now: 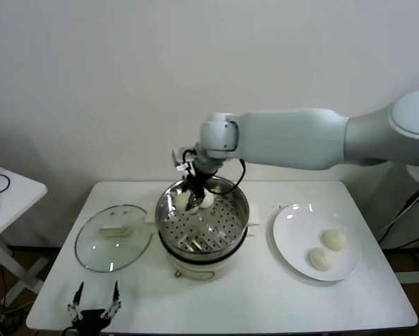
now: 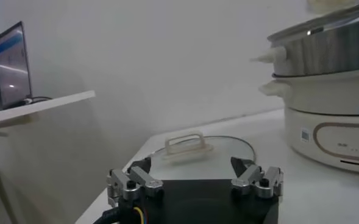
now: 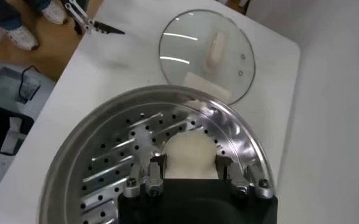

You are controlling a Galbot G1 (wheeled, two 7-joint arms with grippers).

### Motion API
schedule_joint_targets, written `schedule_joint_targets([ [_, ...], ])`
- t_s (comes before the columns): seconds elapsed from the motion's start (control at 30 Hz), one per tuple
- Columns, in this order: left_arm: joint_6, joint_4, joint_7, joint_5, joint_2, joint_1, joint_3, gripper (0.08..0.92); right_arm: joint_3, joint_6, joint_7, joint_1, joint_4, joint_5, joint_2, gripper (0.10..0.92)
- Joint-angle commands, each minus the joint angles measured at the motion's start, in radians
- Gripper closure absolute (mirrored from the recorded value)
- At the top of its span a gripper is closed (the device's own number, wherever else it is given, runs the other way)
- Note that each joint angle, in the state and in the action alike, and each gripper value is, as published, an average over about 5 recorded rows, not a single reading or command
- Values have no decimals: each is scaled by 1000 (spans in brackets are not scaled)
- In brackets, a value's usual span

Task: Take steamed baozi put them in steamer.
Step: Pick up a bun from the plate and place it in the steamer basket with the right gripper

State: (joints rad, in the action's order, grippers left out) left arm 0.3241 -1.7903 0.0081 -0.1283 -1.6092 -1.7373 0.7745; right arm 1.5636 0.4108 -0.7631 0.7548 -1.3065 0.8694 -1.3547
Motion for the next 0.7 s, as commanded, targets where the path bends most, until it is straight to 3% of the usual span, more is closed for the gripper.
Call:
schedule_joint_targets([
  [0.03, 0, 7, 0, -2, -16, 2, -1, 177, -11, 14, 24, -106, 50, -43, -38, 463],
  [0.47, -2, 14, 1, 1, -15, 9, 2, 177, -23, 5, 31, -145, 106, -81, -68, 458],
  [0.7, -1, 15, 0, 0, -18, 11, 2, 177, -44, -3, 27, -147, 97, -85, -42, 304],
])
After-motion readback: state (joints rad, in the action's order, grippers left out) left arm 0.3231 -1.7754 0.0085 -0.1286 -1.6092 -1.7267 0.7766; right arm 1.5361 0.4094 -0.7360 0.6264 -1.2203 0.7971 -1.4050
